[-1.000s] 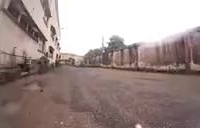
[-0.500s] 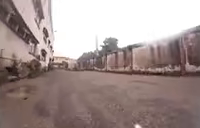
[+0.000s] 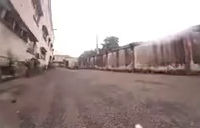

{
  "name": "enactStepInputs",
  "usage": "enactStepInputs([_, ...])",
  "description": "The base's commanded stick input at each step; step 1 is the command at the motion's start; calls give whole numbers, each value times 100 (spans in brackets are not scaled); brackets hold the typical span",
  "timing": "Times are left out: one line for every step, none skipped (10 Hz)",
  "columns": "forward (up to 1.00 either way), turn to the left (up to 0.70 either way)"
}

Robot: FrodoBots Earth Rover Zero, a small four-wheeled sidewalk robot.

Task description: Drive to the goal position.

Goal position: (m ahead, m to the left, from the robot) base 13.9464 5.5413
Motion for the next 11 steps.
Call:
enactStepInputs([70,18])
enactStepInputs([70,18])
enactStepInputs([70,18])
enactStepInputs([70,18])
enactStepInputs([70,18])
enactStepInputs([70,18])
enactStepInputs([70,18])
enactStepInputs([70,18])
enactStepInputs([70,18])
enactStepInputs([70,18])
enactStepInputs([70,18])
